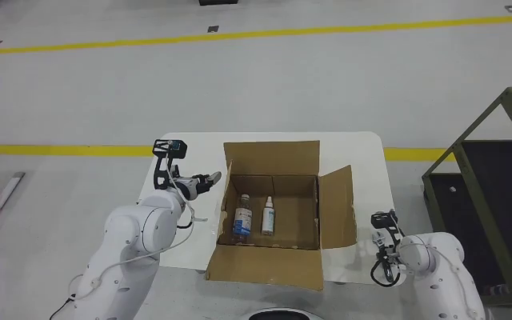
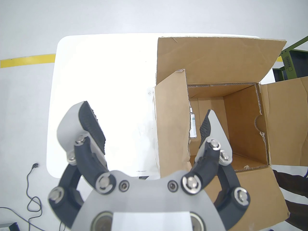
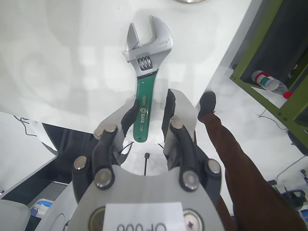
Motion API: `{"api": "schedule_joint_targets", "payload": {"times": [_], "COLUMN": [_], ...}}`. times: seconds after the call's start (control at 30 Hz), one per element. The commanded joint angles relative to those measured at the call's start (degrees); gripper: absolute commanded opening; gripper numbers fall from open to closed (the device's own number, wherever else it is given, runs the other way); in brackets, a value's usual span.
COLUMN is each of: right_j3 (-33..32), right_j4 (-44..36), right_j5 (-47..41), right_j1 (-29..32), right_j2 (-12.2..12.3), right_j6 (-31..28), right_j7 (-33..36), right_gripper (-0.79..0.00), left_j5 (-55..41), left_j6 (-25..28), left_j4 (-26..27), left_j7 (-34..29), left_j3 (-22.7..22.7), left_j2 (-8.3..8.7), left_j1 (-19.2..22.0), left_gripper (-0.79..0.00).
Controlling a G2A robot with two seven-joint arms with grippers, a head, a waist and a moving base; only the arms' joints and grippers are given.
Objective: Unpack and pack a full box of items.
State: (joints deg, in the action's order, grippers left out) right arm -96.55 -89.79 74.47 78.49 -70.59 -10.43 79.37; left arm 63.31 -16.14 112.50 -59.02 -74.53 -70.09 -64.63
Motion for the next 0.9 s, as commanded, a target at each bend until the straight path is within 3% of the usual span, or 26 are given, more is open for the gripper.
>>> {"api": "schedule_joint_targets", "payload": {"times": [0.0,0.47,0.87], "right_j3": [0.1,-1.3,0.6], "right_j4": [0.0,-2.9,0.7], "right_j5": [-0.2,-3.5,-4.0], "right_j1": [0.0,1.2,0.5], "right_j2": [0.1,0.9,1.4], "right_j6": [0.1,0.0,0.2], "right_j7": [0.0,0.9,-0.1], "right_gripper": [-0.480,-0.456,-0.459], "left_j5": [0.0,0.0,0.0], "left_j6": [0.0,0.0,0.0], "left_j4": [0.0,0.0,0.0], "left_j7": [0.0,0.0,0.0], "left_j3": [0.0,0.0,0.0], "left_j2": [0.00,0.00,0.00], "left_j1": [0.0,0.0,0.0], "left_gripper": [0.000,0.000,0.000]}}
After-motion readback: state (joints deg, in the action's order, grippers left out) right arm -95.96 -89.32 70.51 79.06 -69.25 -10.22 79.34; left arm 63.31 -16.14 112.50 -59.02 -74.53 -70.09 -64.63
